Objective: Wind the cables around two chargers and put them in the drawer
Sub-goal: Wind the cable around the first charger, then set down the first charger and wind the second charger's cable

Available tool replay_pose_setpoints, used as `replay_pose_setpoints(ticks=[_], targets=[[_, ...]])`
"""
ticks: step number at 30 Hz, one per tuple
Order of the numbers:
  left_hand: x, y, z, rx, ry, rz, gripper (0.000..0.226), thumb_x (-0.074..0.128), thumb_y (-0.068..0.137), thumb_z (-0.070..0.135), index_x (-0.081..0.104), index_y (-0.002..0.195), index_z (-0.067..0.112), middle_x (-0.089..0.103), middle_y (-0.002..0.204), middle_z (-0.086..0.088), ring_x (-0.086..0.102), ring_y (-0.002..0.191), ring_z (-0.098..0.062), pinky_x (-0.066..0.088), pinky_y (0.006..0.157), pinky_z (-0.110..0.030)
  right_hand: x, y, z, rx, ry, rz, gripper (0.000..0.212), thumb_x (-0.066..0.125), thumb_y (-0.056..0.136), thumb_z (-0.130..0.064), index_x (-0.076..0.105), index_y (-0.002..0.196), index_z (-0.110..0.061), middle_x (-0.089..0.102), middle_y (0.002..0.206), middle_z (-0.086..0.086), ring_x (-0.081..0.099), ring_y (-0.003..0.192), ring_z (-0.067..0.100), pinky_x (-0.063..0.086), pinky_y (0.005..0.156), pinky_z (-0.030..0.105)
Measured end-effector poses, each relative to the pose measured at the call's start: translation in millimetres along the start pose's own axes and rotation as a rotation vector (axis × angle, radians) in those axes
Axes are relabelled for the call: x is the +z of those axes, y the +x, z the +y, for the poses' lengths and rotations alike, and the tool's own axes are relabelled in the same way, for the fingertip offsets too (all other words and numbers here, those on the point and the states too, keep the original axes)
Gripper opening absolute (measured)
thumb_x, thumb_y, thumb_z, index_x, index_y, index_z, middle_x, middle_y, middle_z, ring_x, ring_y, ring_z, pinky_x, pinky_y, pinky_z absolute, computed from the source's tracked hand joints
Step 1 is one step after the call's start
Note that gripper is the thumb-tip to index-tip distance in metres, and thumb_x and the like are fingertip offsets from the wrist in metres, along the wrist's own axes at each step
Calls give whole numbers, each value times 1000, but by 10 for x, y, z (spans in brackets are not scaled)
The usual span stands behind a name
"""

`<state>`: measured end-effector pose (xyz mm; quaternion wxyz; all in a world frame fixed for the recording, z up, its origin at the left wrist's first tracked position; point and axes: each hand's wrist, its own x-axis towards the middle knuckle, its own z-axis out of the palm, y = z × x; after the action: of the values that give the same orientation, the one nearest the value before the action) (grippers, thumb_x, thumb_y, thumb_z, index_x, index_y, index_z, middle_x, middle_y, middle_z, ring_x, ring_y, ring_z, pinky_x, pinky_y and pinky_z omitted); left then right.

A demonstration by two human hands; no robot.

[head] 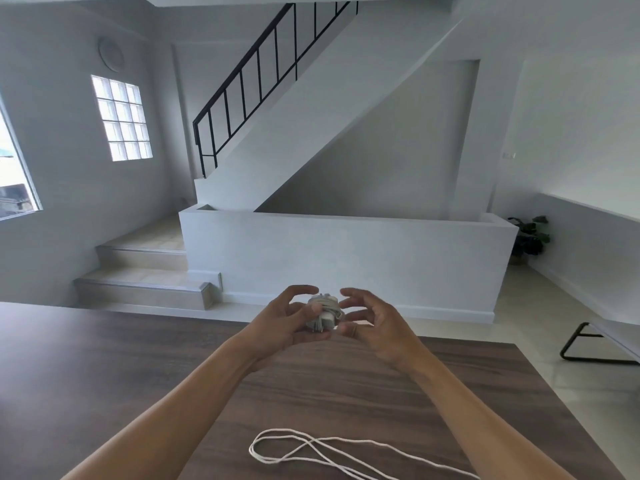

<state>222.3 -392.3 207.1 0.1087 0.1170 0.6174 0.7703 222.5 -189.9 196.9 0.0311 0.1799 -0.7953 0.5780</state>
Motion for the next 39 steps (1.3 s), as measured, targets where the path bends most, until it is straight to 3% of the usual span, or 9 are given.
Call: replay_pose_setpoints(ticks=[4,6,9,13,20,25,29,36,39], targets=[[-40,-34,-104,-29,-62,4,48,66,86,19,51,126,-3,59,126,-30,68,102,-37,58,87,-42,156,-29,76,-22,15,-9,48,80,76,-11,60,116,-28,67,107,-5,69,91,7,56,82,26],[-101,-80,-181,-45,-147,-31,33,54,96,5,50,128,-6,60,127,-29,64,109,-43,56,93,-46,219,-39,108,-31,18,7,42,78,78,-10,60,110,-31,68,105,-4,70,88,7,55,79,22],[-254,-201,-293,-56,-169,-65,43,52,87,-7,51,130,-2,61,131,-21,59,119,-44,52,98,-50,331,-74,182,-21,7,-10,40,76,80,-13,59,108,-36,68,104,-9,70,89,5,52,76,17],[-491,-396,-473,-20,208,3,59,76,78,10,52,132,15,66,128,-2,67,110,-31,54,95,-51,568,-123,278,-30,-63,-40,40,76,80,-21,60,117,-26,67,103,-11,65,92,-1,51,81,14],[-1019,-921,-993,-47,680,164,50,79,77,9,63,117,32,69,110,6,69,89,-20,57,85,-34,1220,-403,711,0,-153,-223,37,76,79,-29,61,112,-30,66,100,-12,62,91,2,50,82,17],[-1283,-1339,-1474,-165,791,243,50,78,69,7,68,112,30,72,92,17,67,78,-3,57,81,-29,1754,-646,1122,12,-227,-330,34,73,80,-20,62,112,-23,63,95,-15,58,84,-2,44,76,14],[-1373,-1560,-1712,-208,812,261,49,76,68,3,68,109,29,69,81,31,65,72,4,55,77,-24,2008,-820,1324,7,-311,-390,38,71,80,-29,60,116,-21,64,104,-10,57,92,-1,40,79,10],[-1385,-1628,-1908,-237,876,185,58,77,72,3,58,96,52,70,92,14,70,90,-11,57,87,-34,2092,-975,1503,67,-355,-422,41,69,75,-30,58,114,-23,63,105,-5,59,96,7,48,91,25],[-1392,-1577,-1868,-245,919,121,48,78,72,7,61,106,37,70,97,7,69,89,-15,56,85,-34,2069,-973,1528,98,-353,-437,47,71,74,-29,56,119,-24,61,108,-5,58,99,6,47,93,22]])
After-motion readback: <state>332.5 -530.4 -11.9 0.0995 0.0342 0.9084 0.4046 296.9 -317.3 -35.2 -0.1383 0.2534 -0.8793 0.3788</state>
